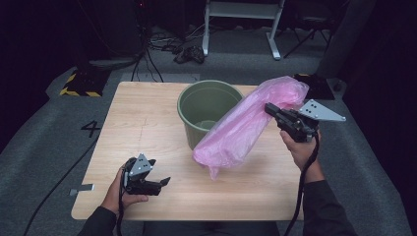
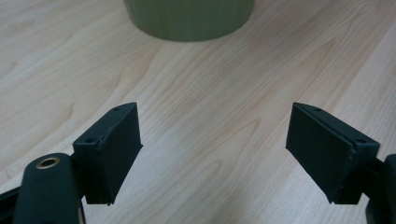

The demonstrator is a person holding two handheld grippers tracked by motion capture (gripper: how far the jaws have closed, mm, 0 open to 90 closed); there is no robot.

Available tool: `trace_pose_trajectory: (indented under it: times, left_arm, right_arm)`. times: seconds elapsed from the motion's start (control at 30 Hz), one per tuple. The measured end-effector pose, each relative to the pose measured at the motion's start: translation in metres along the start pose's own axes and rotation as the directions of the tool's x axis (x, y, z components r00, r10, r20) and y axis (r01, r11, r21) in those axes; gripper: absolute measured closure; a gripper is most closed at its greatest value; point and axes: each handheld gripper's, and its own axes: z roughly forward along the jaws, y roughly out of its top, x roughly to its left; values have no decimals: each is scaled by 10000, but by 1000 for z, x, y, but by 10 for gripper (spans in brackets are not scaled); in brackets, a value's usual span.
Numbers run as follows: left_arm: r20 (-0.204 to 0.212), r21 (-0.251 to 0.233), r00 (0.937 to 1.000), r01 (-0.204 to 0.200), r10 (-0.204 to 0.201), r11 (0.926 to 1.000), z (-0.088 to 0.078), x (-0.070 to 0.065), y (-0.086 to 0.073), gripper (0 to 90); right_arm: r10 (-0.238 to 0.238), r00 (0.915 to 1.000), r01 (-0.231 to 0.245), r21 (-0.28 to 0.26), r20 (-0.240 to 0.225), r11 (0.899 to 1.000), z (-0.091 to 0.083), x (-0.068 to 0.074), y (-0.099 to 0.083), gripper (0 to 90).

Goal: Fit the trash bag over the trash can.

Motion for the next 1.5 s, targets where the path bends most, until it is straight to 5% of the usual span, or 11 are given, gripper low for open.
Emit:
trace_pose_trajectory:
  times: [0.37, 0.93, 1.1, 1.37, 1.5]
  left_arm:
    - [166, -1308, 9994, -268, 292, 9911, -22, -9, 30, 179]
    - [787, -2792, 9865, -1162, 1433, 9532, -37, -36, 97, 184]
    - [777, -2755, 9836, -1356, 1626, 9517, -29, -39, 106, 186]
    - [601, -2759, 9895, -1102, 1316, 9548, -23, -29, 110, 193]
    - [513, -2744, 9906, -1084, 1271, 9555, -21, -26, 113, 194]
  right_arm:
    - [-146, 9973, 153, -79, 722, 9999, 9, -6, 14, 898]
    - [-178, 9820, 235, -284, 1882, 9993, 13, -16, 36, 899]
    - [-108, 9679, 192, -308, 2511, 9993, 13, -22, 34, 899]
    - [427, 9419, -278, -494, 3332, 9984, 11, -40, 32, 900]
    - [364, 9217, -177, -518, 3861, 9985, 12, -41, 33, 900]
